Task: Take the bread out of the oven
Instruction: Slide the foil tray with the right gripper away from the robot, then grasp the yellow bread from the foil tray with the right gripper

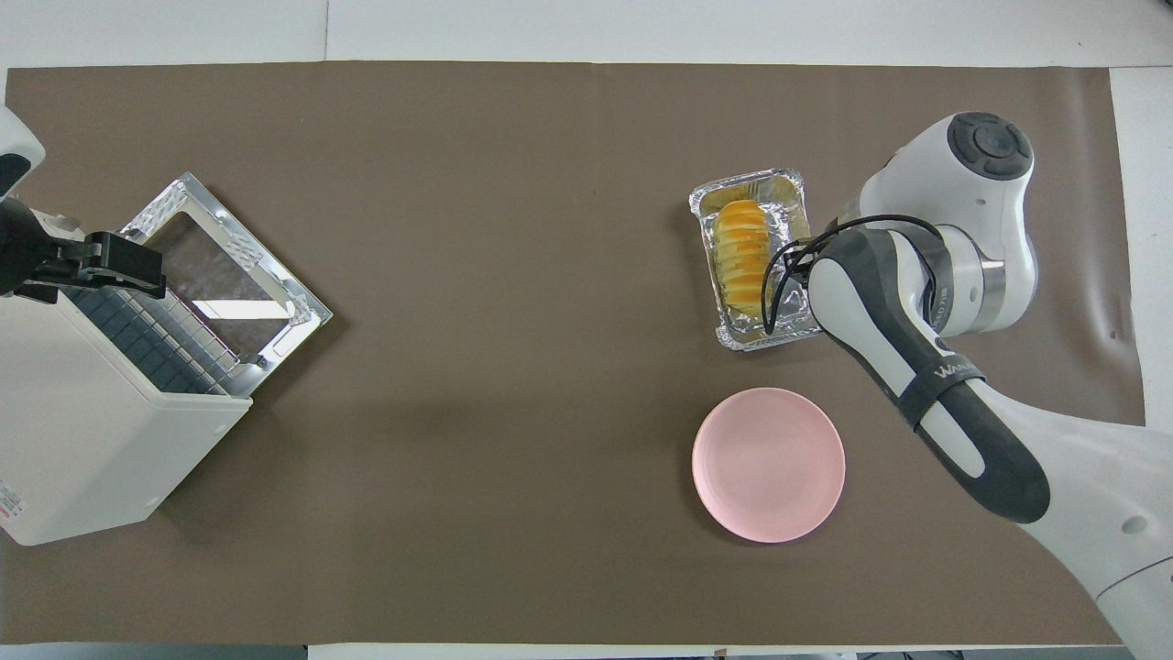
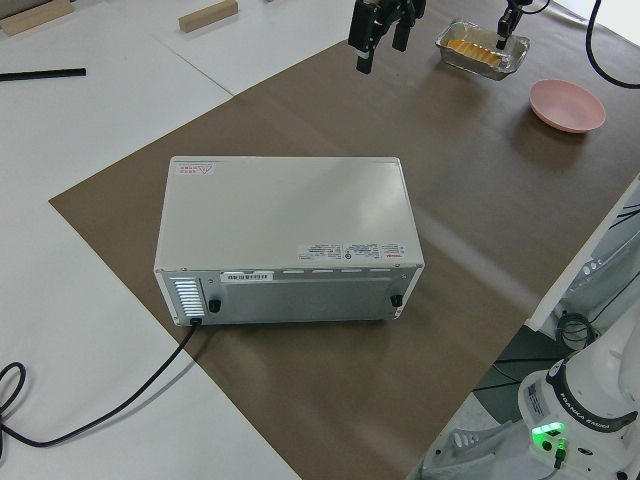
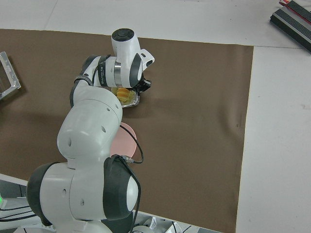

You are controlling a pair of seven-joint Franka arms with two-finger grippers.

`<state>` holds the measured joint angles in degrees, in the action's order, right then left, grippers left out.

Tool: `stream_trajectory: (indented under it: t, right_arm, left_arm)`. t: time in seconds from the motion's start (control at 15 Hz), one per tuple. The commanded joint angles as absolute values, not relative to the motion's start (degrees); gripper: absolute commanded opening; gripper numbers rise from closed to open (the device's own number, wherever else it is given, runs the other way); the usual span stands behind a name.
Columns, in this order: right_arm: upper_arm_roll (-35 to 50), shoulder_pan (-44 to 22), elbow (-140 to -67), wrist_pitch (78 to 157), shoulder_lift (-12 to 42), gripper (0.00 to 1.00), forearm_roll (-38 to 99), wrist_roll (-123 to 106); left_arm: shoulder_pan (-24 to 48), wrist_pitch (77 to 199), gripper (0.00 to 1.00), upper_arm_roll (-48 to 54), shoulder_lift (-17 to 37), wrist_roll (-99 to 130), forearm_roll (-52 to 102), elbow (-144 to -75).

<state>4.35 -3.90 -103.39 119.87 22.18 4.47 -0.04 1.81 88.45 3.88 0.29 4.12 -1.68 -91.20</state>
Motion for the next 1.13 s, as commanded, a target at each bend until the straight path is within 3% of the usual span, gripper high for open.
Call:
stream_trajectory:
  t: [0.0,0.07,0.27,0.6,1.06]
  right_arm:
    - [5.19,-2.99,-105.82,120.76,19.78,0.66,5.36,-1.32]
    - [5.19,-2.99,-105.65,120.67,18.99,1.00,5.27,-1.41]
    - [5.27,-4.21,-104.33,119.01,17.40,1.00,5.19,-0.62]
    - [5.19,-10.28,-101.08,120.93,19.33,1.00,4.31,7.98]
    - [5.27,-9.49,-102.04,126.65,22.24,0.97,4.39,8.61]
  left_arm:
    - [2.20,89.65,1.00,3.34,-1.32,3.60,-0.70,-93.08]
    - [2.20,89.65,1.00,3.34,-1.32,3.60,-0.70,-93.16]
    - [2.20,89.56,1.00,3.34,-1.32,3.60,-0.70,-93.16]
    - [2.20,89.56,1.00,3.34,-1.32,3.60,-0.70,-93.16]
    - [2.20,89.47,1.00,3.34,-1.32,3.69,-0.70,-93.16]
